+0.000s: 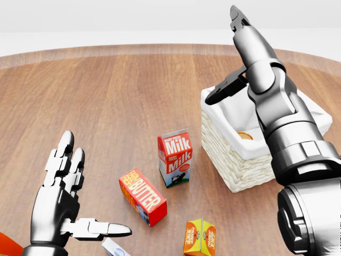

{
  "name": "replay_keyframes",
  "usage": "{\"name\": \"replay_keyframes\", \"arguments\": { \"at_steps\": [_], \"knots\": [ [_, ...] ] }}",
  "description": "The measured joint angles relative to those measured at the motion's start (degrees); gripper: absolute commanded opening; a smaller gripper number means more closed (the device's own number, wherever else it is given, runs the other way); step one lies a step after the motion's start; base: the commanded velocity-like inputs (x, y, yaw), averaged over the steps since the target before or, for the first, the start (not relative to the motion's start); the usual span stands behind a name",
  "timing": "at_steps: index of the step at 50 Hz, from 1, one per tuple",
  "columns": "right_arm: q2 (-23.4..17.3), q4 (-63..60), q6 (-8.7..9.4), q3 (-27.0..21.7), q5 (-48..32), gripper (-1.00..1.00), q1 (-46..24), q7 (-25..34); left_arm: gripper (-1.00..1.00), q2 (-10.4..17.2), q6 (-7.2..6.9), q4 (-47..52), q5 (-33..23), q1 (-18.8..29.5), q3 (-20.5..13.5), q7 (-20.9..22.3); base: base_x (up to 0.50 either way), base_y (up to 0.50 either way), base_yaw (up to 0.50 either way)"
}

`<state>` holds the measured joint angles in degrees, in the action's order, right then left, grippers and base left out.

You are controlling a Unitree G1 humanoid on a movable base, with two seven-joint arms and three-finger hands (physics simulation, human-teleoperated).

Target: Pick up the alphabet soup and the tomato sauce, and put them in the basket.

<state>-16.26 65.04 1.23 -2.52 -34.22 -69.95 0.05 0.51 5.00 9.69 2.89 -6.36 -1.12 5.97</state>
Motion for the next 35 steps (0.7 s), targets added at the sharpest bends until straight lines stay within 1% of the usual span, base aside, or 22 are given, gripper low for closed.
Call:
{"name": "replay_keyframes", "arguments": {
  "at_steps": [7,17,27,35],
  "knots": [
    [0.56,-2.26,-1.09,-0.4,3.15,1.0,1.44,0.2,1.0,0.0,0.0,0.0,0.0,0.0,0.0,0.0,0.0,0.0,0.0],
    [1.41,-7.46,-1.82,-0.56,6.75,1.0,5.05,0.45,1.0,0.0,0.0,0.0,0.0,0.0,0.0,0.0,0.0,0.0,0.0],
    [2.3,-14.33,-1.44,-0.81,9.76,1.0,9.47,1.14,1.0,0.0,0.0,0.0,0.01,0.0,0.0,0.0,0.0,0.0,0.0],
    [3.66,-21.34,-0.43,-0.65,11.49,1.0,13.52,1.76,1.0,-0.01,0.0,0.23,-0.02,-0.05,-0.03,-0.09,0.0,0.0,0.0]
  ]
}}
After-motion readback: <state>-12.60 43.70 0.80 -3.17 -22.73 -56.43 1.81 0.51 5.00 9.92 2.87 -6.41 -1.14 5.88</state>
